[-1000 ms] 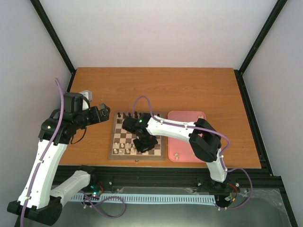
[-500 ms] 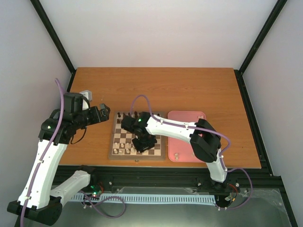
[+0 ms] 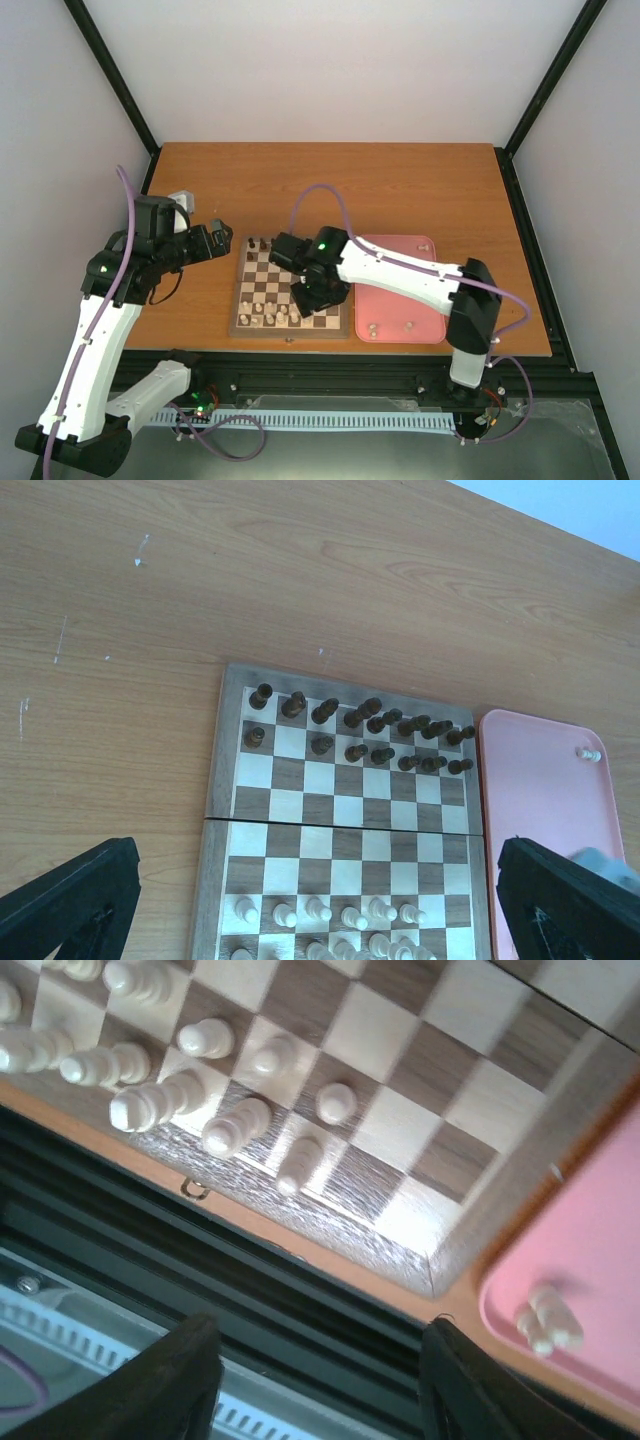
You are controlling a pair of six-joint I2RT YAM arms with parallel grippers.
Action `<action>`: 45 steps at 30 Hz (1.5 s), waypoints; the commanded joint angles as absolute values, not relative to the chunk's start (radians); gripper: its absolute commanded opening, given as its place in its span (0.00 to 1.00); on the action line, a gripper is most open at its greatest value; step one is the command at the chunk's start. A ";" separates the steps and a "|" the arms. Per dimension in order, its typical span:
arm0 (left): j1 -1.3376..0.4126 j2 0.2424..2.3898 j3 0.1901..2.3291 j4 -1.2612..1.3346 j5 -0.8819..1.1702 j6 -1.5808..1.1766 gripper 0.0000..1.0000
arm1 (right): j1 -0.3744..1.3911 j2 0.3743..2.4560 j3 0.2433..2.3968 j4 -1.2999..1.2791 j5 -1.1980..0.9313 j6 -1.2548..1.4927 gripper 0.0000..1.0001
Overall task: Set up the chess pieces on the board
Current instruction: Place the chess piece on the chessboard, then pick up the chess piece from the storage box.
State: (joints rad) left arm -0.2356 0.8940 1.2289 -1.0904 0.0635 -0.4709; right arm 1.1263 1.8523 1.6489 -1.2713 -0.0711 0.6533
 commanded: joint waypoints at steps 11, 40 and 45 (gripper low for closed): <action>-0.230 0.897 1.243 -1.075 0.082 -0.464 1.00 | 0.916 1.419 1.153 -1.298 0.010 0.814 0.62; -0.230 0.896 1.222 -1.075 0.078 -0.463 1.00 | 0.614 1.424 0.815 -1.083 -0.077 0.676 0.47; -0.230 0.890 1.209 -1.073 0.076 -0.463 1.00 | 0.589 1.423 0.799 -1.071 -0.078 0.661 0.45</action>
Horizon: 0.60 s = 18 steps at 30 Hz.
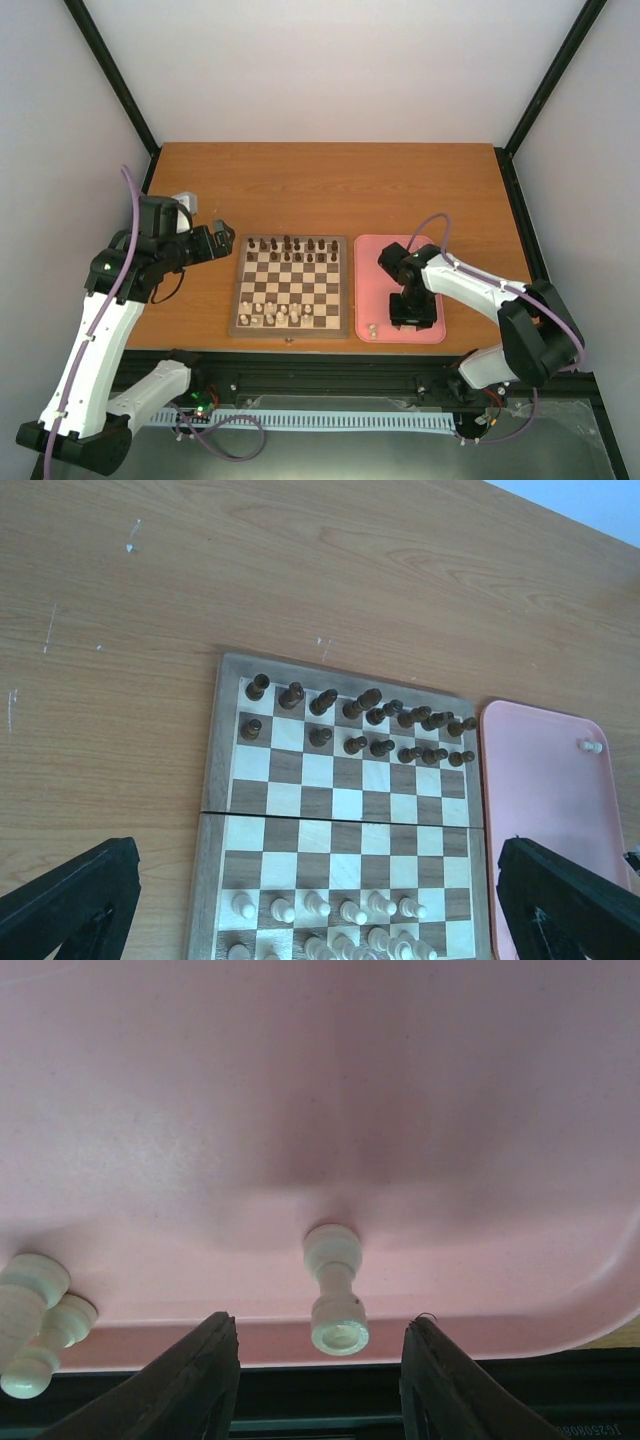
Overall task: Set up the chess pieces on the board
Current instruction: Pick up the chess piece from the storage box.
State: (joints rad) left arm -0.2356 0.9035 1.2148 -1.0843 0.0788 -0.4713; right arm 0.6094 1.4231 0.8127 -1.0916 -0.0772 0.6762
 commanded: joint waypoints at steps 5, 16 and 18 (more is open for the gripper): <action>-0.230 0.892 1.204 -1.068 0.075 -0.462 1.00 | 0.578 1.435 0.799 -1.068 -0.078 0.647 0.44; -0.231 0.895 1.206 -1.071 0.069 -0.457 1.00 | 0.562 1.455 0.773 -1.045 -0.081 0.638 0.36; -0.230 0.896 1.206 -1.071 0.067 -0.457 1.00 | 0.558 1.457 0.775 -1.043 -0.079 0.636 0.34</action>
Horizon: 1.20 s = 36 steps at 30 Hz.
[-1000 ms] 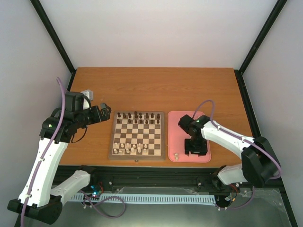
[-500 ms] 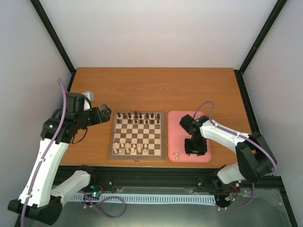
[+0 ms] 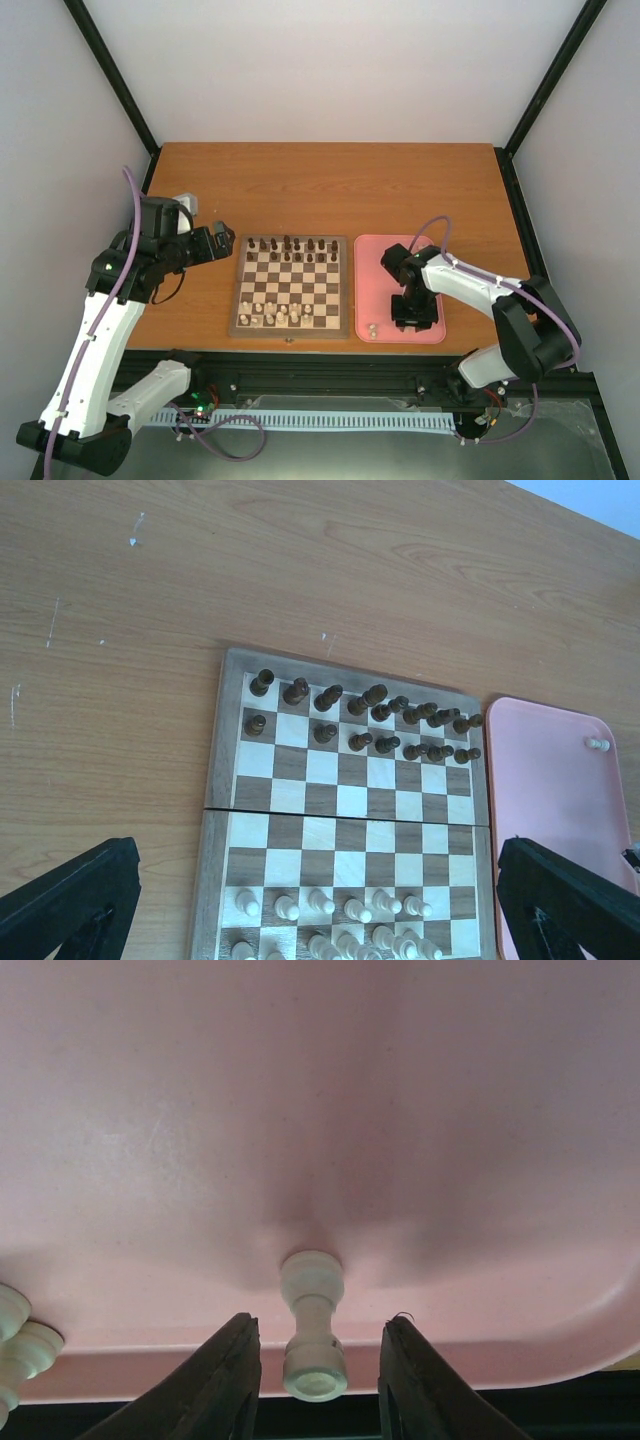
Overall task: Set up the chess pieces on the board
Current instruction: Pick up the chess piece from the storage box.
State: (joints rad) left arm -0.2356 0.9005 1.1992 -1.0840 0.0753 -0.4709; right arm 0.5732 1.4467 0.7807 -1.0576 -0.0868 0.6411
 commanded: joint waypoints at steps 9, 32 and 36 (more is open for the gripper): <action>-0.230 0.896 1.206 -1.069 0.066 -0.459 1.00 | 0.551 1.466 0.778 -1.039 -0.078 0.622 0.30; -0.230 0.892 1.199 -1.067 0.061 -0.460 1.00 | 0.548 1.468 0.804 -1.048 -0.059 0.617 0.31; -0.229 0.891 1.200 -1.067 0.059 -0.459 1.00 | 0.548 1.466 0.811 -1.050 -0.062 0.617 0.21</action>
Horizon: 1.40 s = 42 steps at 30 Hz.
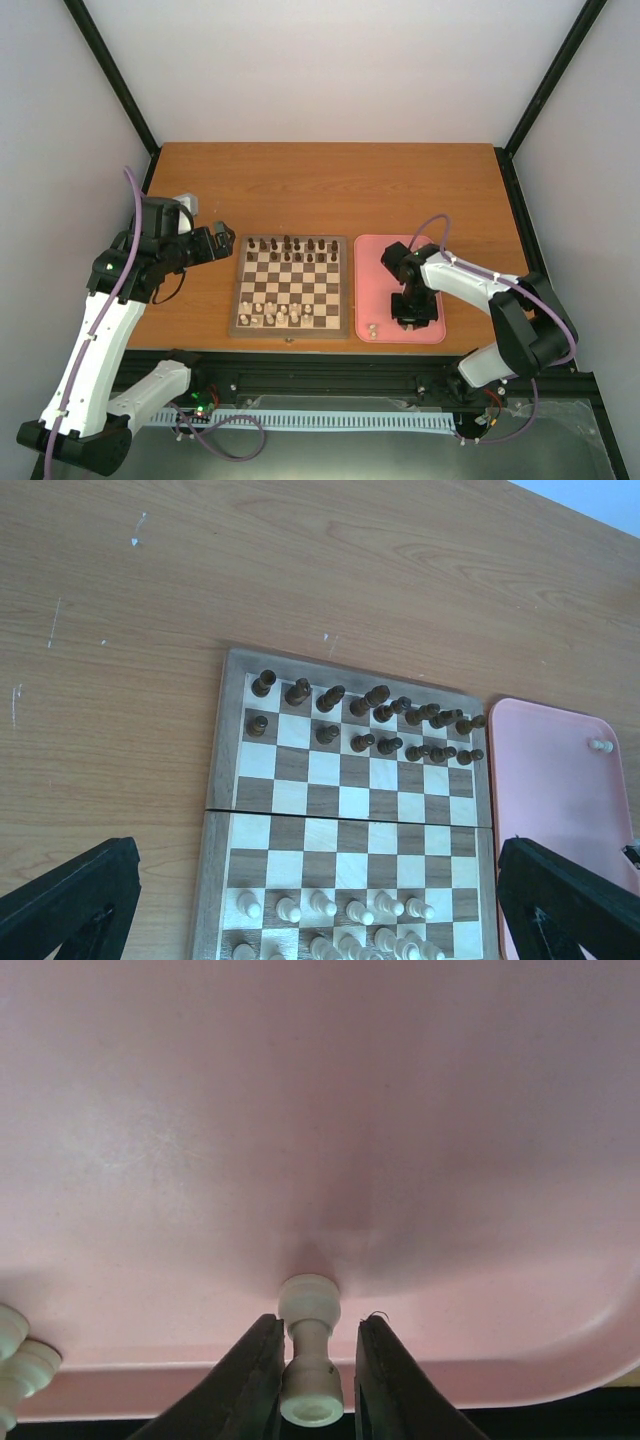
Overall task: Set up the chess pieces on the board
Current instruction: Pick up the chess piece from the storage box, then place the chess piece on the chessboard.
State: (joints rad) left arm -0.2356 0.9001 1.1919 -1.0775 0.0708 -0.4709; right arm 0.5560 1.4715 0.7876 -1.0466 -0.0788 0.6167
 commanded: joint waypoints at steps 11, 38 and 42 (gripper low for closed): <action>-0.230 0.881 1.201 -1.076 0.061 -0.460 1.00 | 0.548 1.419 0.904 -1.133 0.024 0.608 0.05; -0.230 0.869 1.214 -1.075 0.071 -0.462 1.00 | 1.042 1.795 1.424 -1.181 -0.085 0.721 0.05; -0.230 0.865 1.213 -1.077 0.068 -0.461 1.00 | 1.057 1.832 1.431 -1.161 -0.090 0.716 0.06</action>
